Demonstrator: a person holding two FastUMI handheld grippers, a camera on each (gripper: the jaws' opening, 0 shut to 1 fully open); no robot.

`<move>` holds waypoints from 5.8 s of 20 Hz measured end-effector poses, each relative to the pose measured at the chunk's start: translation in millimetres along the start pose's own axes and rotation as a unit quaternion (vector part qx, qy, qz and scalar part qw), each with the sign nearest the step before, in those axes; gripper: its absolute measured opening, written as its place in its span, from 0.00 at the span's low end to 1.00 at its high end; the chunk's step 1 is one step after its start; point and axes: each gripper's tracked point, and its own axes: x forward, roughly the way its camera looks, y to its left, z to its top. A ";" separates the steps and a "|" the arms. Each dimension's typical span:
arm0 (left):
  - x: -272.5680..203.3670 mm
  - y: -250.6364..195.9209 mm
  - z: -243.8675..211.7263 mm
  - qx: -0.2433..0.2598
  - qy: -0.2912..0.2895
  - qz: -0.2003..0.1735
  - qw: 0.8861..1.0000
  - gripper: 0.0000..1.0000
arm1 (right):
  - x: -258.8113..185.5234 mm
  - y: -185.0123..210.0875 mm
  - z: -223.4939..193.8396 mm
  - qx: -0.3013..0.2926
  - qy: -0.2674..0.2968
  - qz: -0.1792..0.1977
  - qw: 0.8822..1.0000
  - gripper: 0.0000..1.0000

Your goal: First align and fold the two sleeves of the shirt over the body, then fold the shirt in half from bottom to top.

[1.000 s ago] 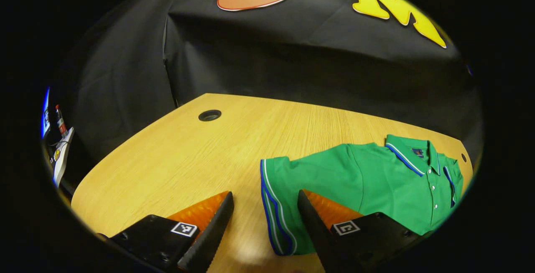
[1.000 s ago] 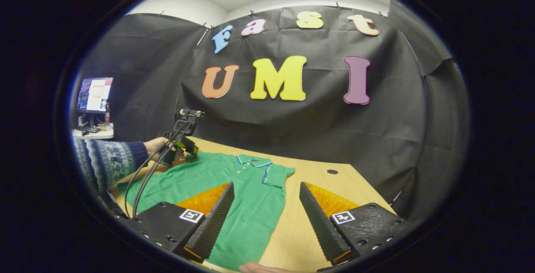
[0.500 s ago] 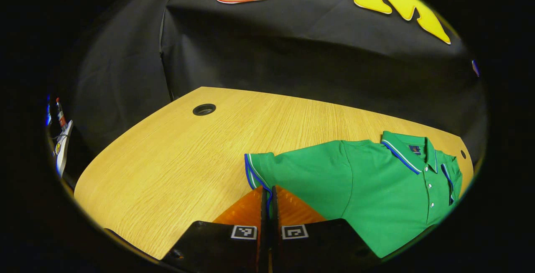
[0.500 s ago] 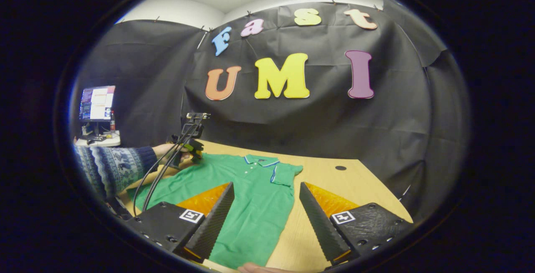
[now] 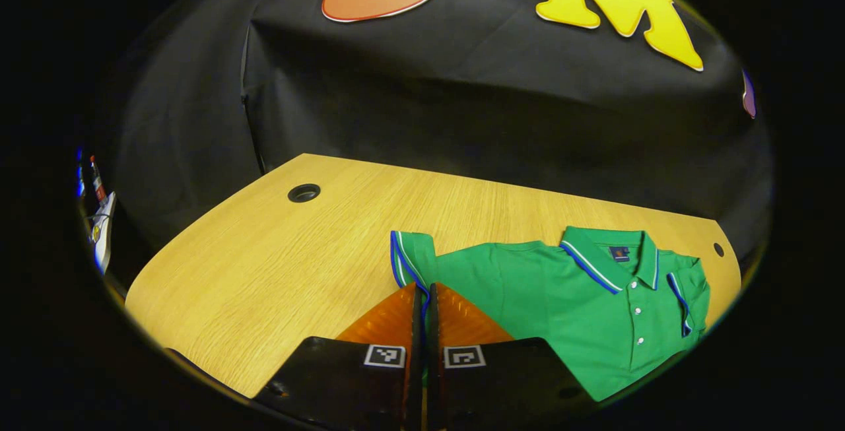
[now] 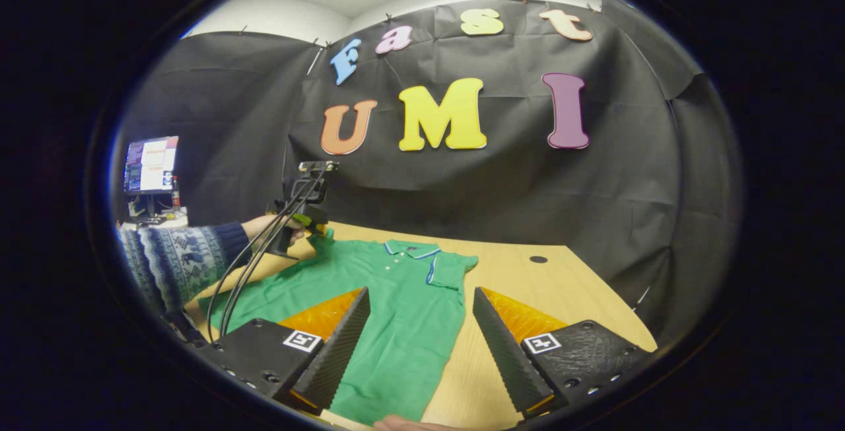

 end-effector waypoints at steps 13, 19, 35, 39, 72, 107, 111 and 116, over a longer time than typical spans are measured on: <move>-23.8 -89.5 -2.1 0.064 0.016 -0.090 0.994 0.20 | 6.8 1.5 -15.6 0.008 0.020 -0.004 1.000 0.95; -51.8 -100.2 11.4 0.064 -0.019 -0.096 0.993 0.96 | 6.5 -4.0 -14.2 0.010 0.015 -0.018 1.000 0.95; -251.2 -35.7 -2.8 0.049 -0.135 -0.093 0.985 1.00 | -12.0 4.9 15.4 0.025 -0.023 -0.054 0.998 0.95; -294.7 -16.4 -26.8 0.048 -0.148 -0.098 0.983 1.00 | -20.8 16.0 29.7 0.027 -0.046 -0.062 0.997 0.94; -329.1 11.7 -168.7 0.089 -0.126 -0.082 0.985 1.00 | -70.8 21.3 -59.1 -0.025 0.050 -0.089 0.994 0.95; -324.4 -15.9 -186.1 0.067 -0.090 -0.110 0.988 0.10 | -58.3 51.7 -85.8 0.015 0.098 -0.008 0.995 0.00; -331.6 -17.0 -160.0 0.065 -0.109 -0.113 0.985 0.10 | -58.2 42.4 -47.9 0.007 0.064 -0.020 0.998 0.00; -335.5 -24.2 -120.0 0.066 -0.145 -0.118 0.980 0.10 | -46.2 33.0 4.8 -0.002 0.015 -0.029 0.999 0.02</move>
